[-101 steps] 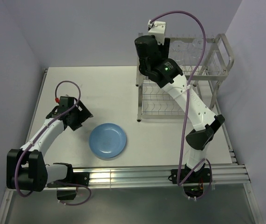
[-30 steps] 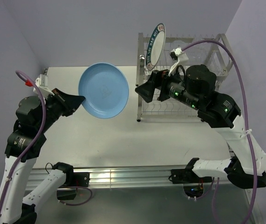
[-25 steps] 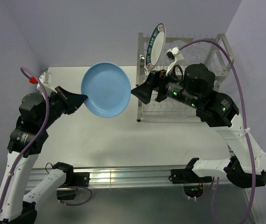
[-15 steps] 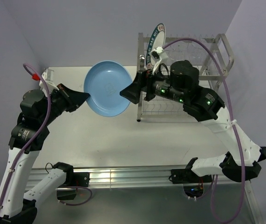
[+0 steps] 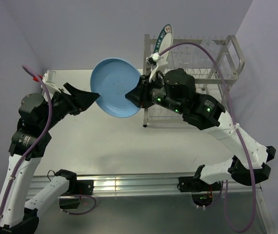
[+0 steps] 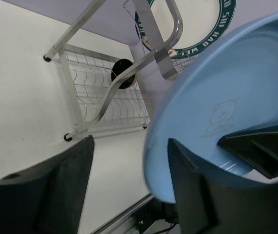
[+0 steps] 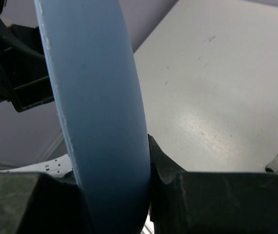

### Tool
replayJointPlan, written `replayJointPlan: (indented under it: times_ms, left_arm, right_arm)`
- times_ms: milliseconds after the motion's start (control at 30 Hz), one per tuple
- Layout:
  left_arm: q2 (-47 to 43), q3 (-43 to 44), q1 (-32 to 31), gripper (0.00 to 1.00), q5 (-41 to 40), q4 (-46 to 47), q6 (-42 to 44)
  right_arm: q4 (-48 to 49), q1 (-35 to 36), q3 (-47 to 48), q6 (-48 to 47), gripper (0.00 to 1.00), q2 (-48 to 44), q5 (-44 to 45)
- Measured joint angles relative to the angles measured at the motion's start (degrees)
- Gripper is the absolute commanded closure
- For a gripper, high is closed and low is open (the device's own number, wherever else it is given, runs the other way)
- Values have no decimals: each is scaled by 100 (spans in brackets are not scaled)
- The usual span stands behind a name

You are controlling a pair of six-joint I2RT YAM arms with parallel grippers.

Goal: Load the mixed dishes into the dish rack

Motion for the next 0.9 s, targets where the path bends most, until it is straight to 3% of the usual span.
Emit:
replayJointPlan:
  times_ms: [33,167,367,633,733,900]
  left_arm:
    - [-4,7,-9,9,-7,11,-11]
    - [-59,85,-9,1,-186,9,-22]
    - [-310,122,-9,2,-879,-210,-33]
    - [-214,-422,-9,7,-1056,-219,-68]
    - [-59,-717,-9,8,-949,-188,-133]
    - [111,-984,-9,8,-809,-173,-149]
  right_arm:
    - [11,13,-2,-31,100,-76,98]
    - [44,13,-2,-173,100,-544,531]
    - [15,13,540,-601,100,-1150,1504]
    - [957,-74,717,-2319,100,-1729,4304]
    - [1537,-461,721,-3029,100,-1716,4955]
    - [1659,-1565,1078,-3644,100,-1141,5259]
